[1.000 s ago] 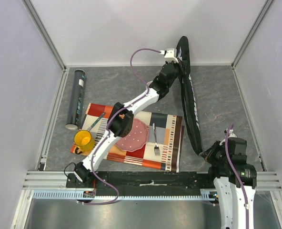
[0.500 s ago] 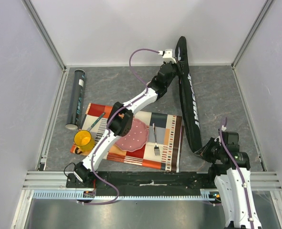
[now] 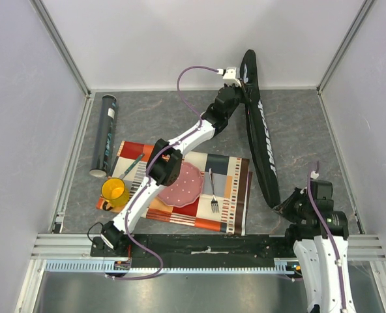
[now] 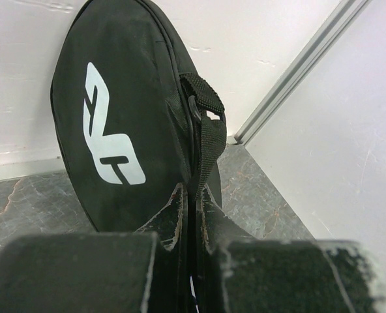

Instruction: Pack up the badminton gear

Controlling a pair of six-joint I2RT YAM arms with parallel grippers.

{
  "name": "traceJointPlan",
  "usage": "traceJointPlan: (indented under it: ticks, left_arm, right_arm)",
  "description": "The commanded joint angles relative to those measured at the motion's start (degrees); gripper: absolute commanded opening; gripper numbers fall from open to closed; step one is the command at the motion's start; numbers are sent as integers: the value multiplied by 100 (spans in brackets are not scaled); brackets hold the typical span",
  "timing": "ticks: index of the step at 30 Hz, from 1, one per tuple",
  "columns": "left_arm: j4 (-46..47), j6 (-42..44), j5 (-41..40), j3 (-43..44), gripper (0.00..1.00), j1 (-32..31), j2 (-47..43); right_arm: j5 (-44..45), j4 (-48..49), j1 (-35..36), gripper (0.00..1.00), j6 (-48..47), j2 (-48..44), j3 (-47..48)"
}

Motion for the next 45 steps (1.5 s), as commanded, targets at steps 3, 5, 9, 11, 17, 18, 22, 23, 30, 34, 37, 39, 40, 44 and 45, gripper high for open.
traceJointPlan:
  ticks: [3,5,9,11,17,18,22,23,30,34,37,39,40,44,45]
  left_arm:
    - [757,396,-550,41,2,568,-290]
    - [670,405,-470,41,2,551,-342]
    - [581,894,-618,-500,2,358,-737]
    - [730,1151,-681,-941,2,165,-1185]
    - [582,1801,-769,-1584,2,-362,-1722]
    - [582,2020,-812,-1637,2,-442,-1749]
    - [389,2075,-593,-1725,2,-732,-1906]
    - [380,1962,-515,-1804,2,-724,-1959]
    - [116,1311,171,-2305,2,-741,-2329]
    - [-112,1091,514,-2332,2,-759,-2355]
    - [-341,1108,541,-2279,2,-846,-2390]
    - [-524,1327,567,-2139,2,-917,-2356]
    - [-726,1380,558,-1956,2,-978,-2294]
    - [-1273,1136,978,-1207,2,-1031,-1951]
    - [-1256,1082,980,-1181,2,-1049,-1925]
  right_arm:
    - [505,-1862,-1,0,-270,-686,404]
    - [469,-1800,-10,0,-323,-871,569]
    - [268,-1396,-1,51,-236,-995,571]
    - [232,-1360,-10,64,-296,-1091,553]
    - [-84,-1440,-10,73,-499,-1180,852]
    - [-76,-1422,-10,78,-508,-1162,869]
    - [-85,-1369,-19,79,-569,-1232,852]
    - [-119,-1378,-10,79,-613,-1267,852]
    - [-1170,-305,-89,98,-850,-2253,1640]
    - [-446,299,-72,98,-825,-1552,2145]
    - [117,309,-72,98,-779,-709,1925]
    - [223,537,-72,98,-973,-372,1837]
    - [415,842,-63,98,-1017,-119,1880]
    - [1021,1584,104,98,-1026,445,2169]
    - [1136,1601,95,98,-1096,655,2266]
